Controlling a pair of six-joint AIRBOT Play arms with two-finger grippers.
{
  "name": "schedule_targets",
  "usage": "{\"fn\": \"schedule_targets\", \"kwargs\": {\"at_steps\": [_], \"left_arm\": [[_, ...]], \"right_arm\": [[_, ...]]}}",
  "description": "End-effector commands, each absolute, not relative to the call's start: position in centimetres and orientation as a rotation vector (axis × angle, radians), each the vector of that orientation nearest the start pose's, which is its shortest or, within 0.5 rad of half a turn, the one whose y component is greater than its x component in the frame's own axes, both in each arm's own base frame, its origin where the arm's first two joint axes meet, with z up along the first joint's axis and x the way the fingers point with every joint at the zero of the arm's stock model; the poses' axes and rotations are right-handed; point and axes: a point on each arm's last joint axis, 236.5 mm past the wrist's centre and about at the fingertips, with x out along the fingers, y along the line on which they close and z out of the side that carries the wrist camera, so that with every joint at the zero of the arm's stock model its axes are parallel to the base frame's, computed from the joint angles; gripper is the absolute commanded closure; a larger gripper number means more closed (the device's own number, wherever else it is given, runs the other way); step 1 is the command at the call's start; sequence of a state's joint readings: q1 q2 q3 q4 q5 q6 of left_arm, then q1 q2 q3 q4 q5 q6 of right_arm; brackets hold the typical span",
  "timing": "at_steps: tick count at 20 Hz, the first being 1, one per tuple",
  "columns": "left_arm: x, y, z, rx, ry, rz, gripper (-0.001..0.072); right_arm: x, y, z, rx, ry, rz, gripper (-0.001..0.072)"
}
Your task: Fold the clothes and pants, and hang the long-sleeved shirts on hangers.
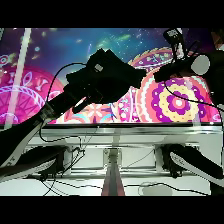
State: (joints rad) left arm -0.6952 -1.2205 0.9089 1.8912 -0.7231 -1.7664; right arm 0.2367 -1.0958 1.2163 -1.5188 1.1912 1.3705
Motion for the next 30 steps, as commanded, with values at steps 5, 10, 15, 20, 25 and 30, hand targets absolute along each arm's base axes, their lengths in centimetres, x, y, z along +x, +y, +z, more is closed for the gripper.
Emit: {"fn": "schedule_targets", "kwargs": {"at_steps": [5,10,15,20,25,30], "left_arm": [[37.8,-15.8,4.4,0.361,0.807,-0.301,0.0678],[38.0,-4.0,9.3,0.219,0.781,-0.020,0.0677],[36.5,2.9,5.5,0.167,0.930,0.154,0.0677],[36.0,4.6,-0.5,0.204,1.081,0.162,0.0677],[36.2,4.5,-1.9,0.220,1.113,0.148,0.0677],[36.3,4.4,-1.9,0.220,1.109,0.147,0.0677]], "right_arm": [[36.6,10.3,8.4,-0.257,1.081,0.362,0.0687],[36.2,13.9,6.4,-0.187,1.128,0.514,0.0687],[36.2,20.7,3.6,-0.320,1.072,0.750,0.0686],[35.5,30.4,3.6,-0.404,0.876,0.882,0.0686],[33.4,36.0,2.0,-0.631,0.731,0.991,0.0255],[34.6,37.1,-0.7,-0.447,0.826,0.893,0.0257]]}}
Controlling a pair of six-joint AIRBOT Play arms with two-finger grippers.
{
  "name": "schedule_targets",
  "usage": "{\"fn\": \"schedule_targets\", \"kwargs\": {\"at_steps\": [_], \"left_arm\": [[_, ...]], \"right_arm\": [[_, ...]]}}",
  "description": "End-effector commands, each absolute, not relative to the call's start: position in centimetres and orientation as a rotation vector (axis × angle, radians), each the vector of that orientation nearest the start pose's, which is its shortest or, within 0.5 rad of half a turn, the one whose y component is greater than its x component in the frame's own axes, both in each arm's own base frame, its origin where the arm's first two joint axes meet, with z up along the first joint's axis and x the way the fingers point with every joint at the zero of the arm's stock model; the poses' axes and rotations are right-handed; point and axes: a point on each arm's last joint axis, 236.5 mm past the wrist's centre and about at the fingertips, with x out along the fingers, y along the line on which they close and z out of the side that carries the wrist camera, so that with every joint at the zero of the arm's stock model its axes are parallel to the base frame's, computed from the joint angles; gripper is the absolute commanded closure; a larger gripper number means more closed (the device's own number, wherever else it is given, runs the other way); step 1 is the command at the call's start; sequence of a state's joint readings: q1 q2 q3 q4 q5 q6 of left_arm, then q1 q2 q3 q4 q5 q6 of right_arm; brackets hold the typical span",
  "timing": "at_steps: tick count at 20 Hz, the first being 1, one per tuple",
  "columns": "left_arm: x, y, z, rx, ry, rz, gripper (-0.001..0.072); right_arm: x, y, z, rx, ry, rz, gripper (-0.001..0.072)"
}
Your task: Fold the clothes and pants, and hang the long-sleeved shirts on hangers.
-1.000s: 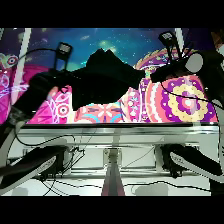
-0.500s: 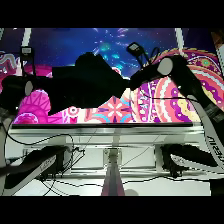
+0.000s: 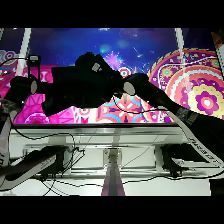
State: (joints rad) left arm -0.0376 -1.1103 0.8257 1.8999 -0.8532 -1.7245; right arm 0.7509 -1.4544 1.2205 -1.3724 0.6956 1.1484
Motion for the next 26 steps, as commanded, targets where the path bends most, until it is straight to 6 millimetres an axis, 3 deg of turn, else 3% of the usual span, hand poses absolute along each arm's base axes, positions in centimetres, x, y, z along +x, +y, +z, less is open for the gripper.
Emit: {"fn": "schedule_targets", "kwargs": {"at_steps": [1,2,5,8,11,13,14,21,26], "left_arm": [[36.4,4.4,-1.8,0.220,1.103,0.146,0.0677],[36.5,4.4,-1.8,0.220,1.099,0.144,0.0677],[36.8,4.3,-1.7,0.219,1.084,0.141,0.0677],[36.9,4.2,-1.6,0.219,1.081,0.139,0.0677],[36.9,4.2,-1.6,0.219,1.081,0.139,0.0677],[36.9,4.2,-1.6,0.219,1.081,0.139,0.0677],[36.8,4.2,-1.6,0.219,1.084,0.140,0.0677],[36.9,4.2,-1.6,0.219,1.083,0.139,0.0676],[36.9,4.2,-1.6,0.220,1.082,0.139,0.0677]], "right_arm": [[33.8,37.4,-1.6,-0.430,0.874,0.907,0.0254],[32.6,38.1,-2.0,-0.432,0.902,0.948,0.0252],[29.4,41.9,-1.1,-0.657,0.713,1.162,0.0252],[28.4,45.7,-0.3,-0.663,0.572,1.188,0.0252],[27.4,49.1,-1.6,-0.734,0.513,1.246,0.0247],[27.4,51.2,-2.0,-0.802,0.449,1.288,0.0148],[27.4,51.9,-2.1,-0.838,0.417,1.307,0.0135],[26.5,50.9,-5.4,-0.910,0.506,1.346,0.0143],[28.7,46.9,-8.7,-1.015,0.628,1.319,0.0163]]}}
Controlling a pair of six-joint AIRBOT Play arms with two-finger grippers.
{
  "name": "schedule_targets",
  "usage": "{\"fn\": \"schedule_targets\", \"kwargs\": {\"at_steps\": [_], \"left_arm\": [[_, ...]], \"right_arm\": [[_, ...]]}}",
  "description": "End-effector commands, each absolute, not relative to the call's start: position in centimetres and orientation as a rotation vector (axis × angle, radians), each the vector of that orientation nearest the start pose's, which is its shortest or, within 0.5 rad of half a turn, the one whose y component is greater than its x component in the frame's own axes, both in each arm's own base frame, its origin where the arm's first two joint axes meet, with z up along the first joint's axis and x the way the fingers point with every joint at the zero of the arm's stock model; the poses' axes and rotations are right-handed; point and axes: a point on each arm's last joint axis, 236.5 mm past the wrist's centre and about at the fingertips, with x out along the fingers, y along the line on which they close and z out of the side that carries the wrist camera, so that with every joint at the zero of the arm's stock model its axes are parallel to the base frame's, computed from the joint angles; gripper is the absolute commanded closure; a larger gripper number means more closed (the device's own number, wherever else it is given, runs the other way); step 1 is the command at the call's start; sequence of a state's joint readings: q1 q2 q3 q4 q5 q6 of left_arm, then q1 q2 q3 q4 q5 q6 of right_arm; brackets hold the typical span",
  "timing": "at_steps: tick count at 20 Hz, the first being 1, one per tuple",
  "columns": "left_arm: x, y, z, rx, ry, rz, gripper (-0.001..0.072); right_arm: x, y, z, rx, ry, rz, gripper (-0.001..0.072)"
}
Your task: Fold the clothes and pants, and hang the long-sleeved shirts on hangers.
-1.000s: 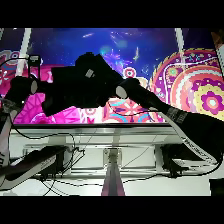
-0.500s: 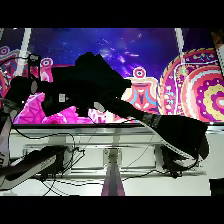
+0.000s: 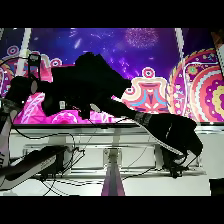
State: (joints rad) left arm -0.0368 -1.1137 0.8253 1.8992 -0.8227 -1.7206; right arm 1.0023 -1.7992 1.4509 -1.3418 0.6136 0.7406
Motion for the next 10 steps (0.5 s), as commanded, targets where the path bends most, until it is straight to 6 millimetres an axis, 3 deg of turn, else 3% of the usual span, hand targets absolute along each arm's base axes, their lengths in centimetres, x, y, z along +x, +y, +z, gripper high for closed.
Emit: {"fn": "schedule_targets", "kwargs": {"at_steps": [1,3,4,6,8,9,10], "left_arm": [[36.9,4.2,-1.6,0.220,1.079,0.138,0.0677],[37.2,4.1,-1.5,0.219,1.066,0.135,0.0677],[37.3,4.1,-1.4,0.219,1.060,0.133,0.0677],[37.5,4.0,-1.3,0.218,1.054,0.132,0.0677],[37.5,4.0,-1.3,0.219,1.053,0.132,0.0677],[37.5,4.0,-1.3,0.219,1.053,0.132,0.0677],[37.6,4.0,-1.3,0.220,1.050,0.131,0.0677]], "right_arm": [[29.3,45.7,-9.1,-1.038,0.661,1.311,0.0163],[30.7,43.6,-9.7,-1.070,0.708,1.283,0.0196],[31.3,43.0,-9.8,-1.073,0.722,1.273,0.0287],[31.5,42.0,-10.5,-1.076,0.762,1.268,0.0307],[31.3,41.7,-11.2,-1.084,0.784,1.274,0.0485],[31.4,41.8,-11.0,-1.085,0.775,1.271,0.0637],[32.0,41.8,-10.5,-1.092,0.759,1.260,0.0686]]}}
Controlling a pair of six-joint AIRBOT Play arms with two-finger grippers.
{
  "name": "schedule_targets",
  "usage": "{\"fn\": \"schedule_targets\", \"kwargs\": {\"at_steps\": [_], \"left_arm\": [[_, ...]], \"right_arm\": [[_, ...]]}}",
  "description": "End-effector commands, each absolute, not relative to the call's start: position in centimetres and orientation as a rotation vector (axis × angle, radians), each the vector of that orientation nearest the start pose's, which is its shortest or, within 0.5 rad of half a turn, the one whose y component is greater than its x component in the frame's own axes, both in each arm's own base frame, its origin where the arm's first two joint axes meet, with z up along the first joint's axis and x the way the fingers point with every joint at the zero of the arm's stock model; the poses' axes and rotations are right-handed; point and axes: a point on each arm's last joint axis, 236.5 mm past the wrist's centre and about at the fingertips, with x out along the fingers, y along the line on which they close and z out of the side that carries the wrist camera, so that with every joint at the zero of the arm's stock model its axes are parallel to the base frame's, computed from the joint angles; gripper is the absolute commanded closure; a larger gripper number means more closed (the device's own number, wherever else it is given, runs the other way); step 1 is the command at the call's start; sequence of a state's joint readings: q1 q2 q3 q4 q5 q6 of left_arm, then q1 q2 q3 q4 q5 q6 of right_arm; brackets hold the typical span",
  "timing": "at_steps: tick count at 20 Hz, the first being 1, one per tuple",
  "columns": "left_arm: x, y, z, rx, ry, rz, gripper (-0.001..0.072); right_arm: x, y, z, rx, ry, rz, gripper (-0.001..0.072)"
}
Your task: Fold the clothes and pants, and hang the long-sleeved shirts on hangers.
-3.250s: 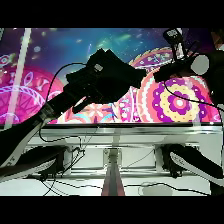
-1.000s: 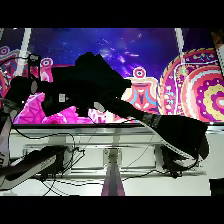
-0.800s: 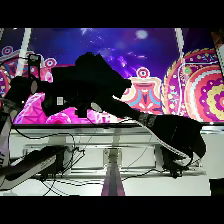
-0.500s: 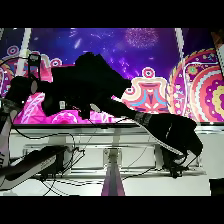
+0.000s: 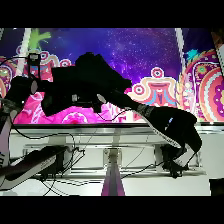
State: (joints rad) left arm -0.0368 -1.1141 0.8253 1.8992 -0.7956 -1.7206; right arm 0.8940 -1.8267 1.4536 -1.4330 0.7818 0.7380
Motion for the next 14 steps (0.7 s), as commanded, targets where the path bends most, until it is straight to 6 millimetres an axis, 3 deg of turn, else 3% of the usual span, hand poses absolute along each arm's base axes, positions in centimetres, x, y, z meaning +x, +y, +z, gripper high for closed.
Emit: {"fn": "schedule_targets", "kwargs": {"at_steps": [1,4,7,10,12,14], "left_arm": [[37.7,4.2,-1.2,0.229,1.044,0.133,0.0677],[38.4,5.5,-0.4,0.315,1.011,0.152,0.0678],[39.0,7.2,0.2,0.305,0.973,0.183,0.0678],[41.7,7.7,2.1,0.286,0.830,0.174,0.0677],[44.0,6.7,3.3,0.277,0.716,0.134,0.0678],[45.5,5.4,3.3,0.228,0.659,0.101,0.0679]], "right_arm": [[33.0,41.6,-9.6,-1.093,0.739,1.239,0.0686],[37.9,38.5,-5.1,-1.066,0.713,1.105,0.0686],[41.3,30.5,-1.6,-1.042,0.820,0.977,0.0686],[41.9,23.2,-0.2,-0.891,0.995,0.907,0.0687],[41.8,19.6,-0.2,-0.783,1.085,0.848,0.0689],[41.2,16.7,-0.7,-0.730,1.161,0.787,0.0690]]}}
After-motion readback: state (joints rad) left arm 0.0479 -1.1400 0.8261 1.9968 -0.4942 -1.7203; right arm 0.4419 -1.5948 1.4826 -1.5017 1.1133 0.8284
